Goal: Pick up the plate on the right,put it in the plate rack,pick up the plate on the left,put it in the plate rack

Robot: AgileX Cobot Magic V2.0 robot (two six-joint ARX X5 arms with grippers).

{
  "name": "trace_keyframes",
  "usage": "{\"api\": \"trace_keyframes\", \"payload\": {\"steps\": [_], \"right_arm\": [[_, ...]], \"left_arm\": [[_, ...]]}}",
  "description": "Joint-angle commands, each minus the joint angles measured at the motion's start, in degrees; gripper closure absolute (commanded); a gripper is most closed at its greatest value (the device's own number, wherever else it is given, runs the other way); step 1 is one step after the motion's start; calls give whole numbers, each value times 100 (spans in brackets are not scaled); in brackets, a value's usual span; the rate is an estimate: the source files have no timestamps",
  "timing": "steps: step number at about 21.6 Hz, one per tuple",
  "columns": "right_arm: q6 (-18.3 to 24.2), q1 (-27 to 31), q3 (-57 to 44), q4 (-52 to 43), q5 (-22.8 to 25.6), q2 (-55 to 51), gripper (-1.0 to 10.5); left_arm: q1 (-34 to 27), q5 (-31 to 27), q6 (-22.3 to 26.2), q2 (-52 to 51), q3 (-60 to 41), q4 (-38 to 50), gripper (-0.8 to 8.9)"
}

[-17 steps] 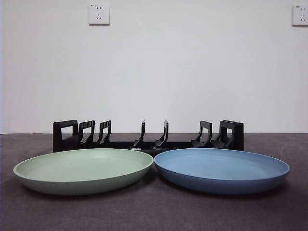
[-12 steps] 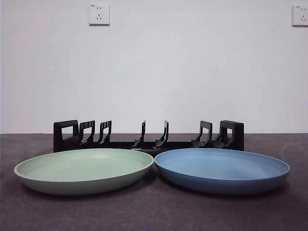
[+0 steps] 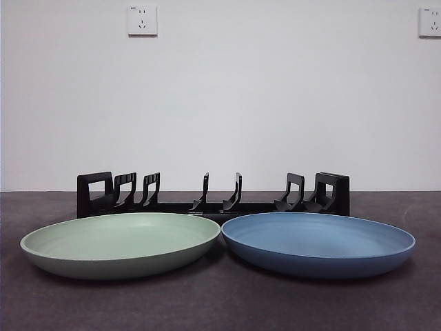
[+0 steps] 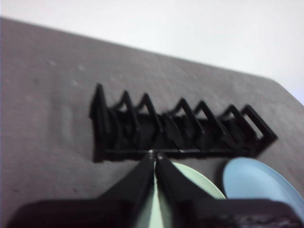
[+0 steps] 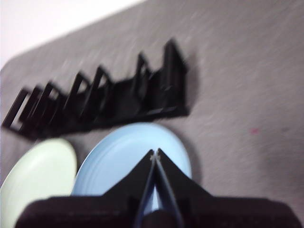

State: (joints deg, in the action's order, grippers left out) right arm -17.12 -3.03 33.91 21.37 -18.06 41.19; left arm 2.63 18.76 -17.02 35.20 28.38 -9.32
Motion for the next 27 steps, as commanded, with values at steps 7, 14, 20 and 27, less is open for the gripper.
{"api": "trace_keyframes", "payload": {"steps": [7,14,20,27], "right_arm": [[442,-13,590,551,-459,1386,604],[557,-66,590,763,-870,2492,666],[758,-162,590,522,-861,3580,672],[752,-166,590,129,-861,4203,678]], "left_arm": [[229,540,79,1145,546,-122,520],[1344,33,970,1537,1357,-1025,521],[2184,-675,1025,1670,1596,-1152,522],[2428,-710,1023,1670,1596,-1182,522]]}}
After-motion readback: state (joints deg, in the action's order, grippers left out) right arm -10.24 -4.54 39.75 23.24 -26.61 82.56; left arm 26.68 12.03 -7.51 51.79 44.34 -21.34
